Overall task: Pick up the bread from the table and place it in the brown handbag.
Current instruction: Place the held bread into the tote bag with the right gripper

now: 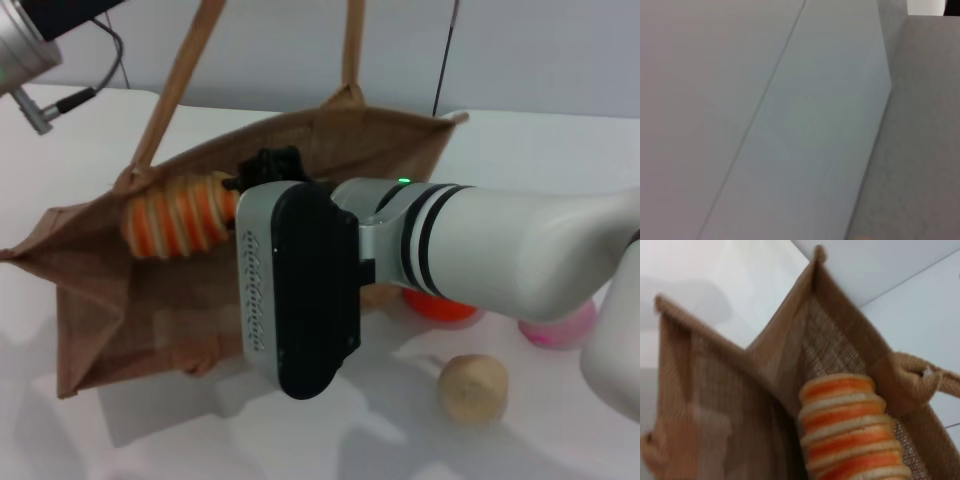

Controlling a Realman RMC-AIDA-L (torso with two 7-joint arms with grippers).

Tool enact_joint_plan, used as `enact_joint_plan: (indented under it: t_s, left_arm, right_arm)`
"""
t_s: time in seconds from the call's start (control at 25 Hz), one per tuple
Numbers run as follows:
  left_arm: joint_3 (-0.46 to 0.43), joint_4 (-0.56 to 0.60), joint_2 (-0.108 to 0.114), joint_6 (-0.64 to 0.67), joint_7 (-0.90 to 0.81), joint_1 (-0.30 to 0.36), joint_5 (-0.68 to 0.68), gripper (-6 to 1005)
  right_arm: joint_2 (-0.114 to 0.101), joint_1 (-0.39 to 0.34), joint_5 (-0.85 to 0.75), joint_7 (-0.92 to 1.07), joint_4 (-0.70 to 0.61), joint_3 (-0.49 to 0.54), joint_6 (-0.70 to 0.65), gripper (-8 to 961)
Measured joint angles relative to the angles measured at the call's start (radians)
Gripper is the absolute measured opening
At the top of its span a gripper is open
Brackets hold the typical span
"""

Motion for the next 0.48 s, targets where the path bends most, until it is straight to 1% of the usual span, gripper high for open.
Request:
enact_joint_plan:
  t_s: [0.08,0.24,0.48]
  left_arm:
    - [0.0,0.006,-0.001,0.004,0.0,-0.003,0.006,146]
    - [0.0,0.032,-0.002,0.04,-0.003,-0.017,0.009,147]
    - [0.0,0.037,0.013,0.084,-0.05,-0.006,-0.021,148]
  right_arm:
    - [0.0,0.0,-0.005,0.0,0.021,-0.001,0.007,317]
    - [0.0,0.014,-0.002,0.003,0.126,0.005,0.033,314]
    - [0.0,0.034,0.005,0.029,0.294,0.007,0.172,310]
